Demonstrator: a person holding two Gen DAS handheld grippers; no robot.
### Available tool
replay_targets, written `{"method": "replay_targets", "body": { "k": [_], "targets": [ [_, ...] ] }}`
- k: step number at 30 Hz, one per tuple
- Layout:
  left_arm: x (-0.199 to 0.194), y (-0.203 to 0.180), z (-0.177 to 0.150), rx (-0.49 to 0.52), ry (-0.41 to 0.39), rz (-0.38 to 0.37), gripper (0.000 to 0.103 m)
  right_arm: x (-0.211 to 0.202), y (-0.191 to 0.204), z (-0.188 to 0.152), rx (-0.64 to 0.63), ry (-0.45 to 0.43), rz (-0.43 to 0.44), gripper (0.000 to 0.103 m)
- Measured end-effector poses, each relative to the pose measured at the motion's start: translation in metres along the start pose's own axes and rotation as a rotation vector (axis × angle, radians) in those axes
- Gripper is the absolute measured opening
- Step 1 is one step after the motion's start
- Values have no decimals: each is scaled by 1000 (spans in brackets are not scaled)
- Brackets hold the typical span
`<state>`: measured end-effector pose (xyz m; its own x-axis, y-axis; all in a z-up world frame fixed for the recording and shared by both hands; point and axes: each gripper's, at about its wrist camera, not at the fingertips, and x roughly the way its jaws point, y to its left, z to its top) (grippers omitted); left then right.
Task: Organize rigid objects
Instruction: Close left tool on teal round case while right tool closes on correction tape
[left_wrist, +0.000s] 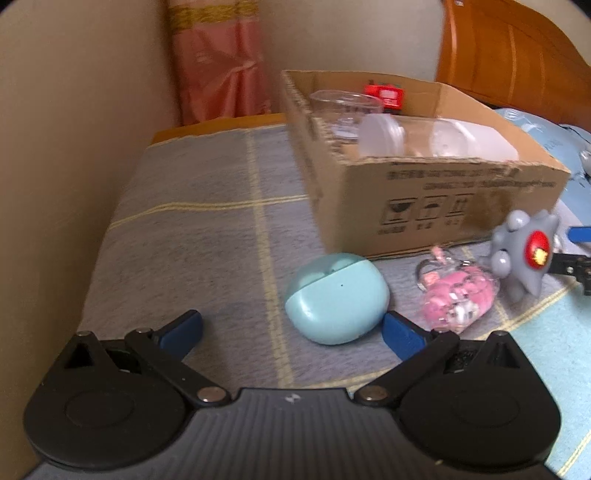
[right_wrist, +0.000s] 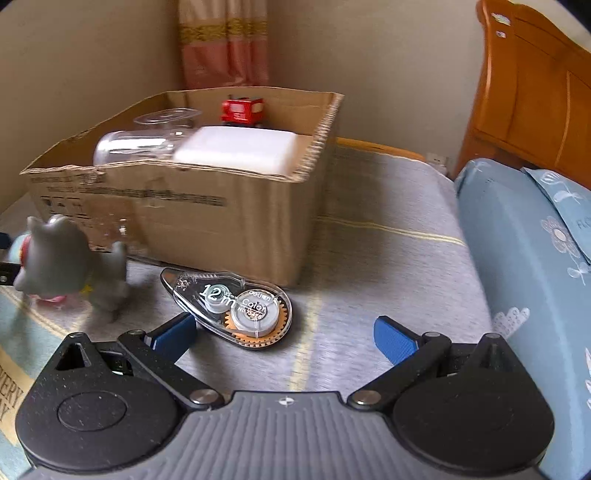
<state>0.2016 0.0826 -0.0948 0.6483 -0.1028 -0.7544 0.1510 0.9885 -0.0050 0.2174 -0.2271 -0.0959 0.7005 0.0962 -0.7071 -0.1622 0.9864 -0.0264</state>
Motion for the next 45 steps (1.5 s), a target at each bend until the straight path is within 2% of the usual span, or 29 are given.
{"method": "replay_targets", "body": {
  "k": [5,17,23,27,31,35,45],
  "targets": [
    [-3,-2,-2,-5,9,4,102,-1,-1,-1,24,13,-24,103],
    [2,-11,4,11,7,-12,102,9,21,10,-9,-3,4,103],
    [0,-5,6,-48,39,31,102,2,-1,3,59,8,-57,103],
    [2,-13,9,-90,39,28,101,1,0,1,65,7,-64,103],
    [7,-18,16,-129,38,43,99,2,2,1,67,7,-65,103],
    [5,-24,19,-104,27,51,81,0,7,0,64,7,-59,103],
    [7,-27,19,-72,22,40,80,10,31,11,10,-17,-3,103]
  ]
}}
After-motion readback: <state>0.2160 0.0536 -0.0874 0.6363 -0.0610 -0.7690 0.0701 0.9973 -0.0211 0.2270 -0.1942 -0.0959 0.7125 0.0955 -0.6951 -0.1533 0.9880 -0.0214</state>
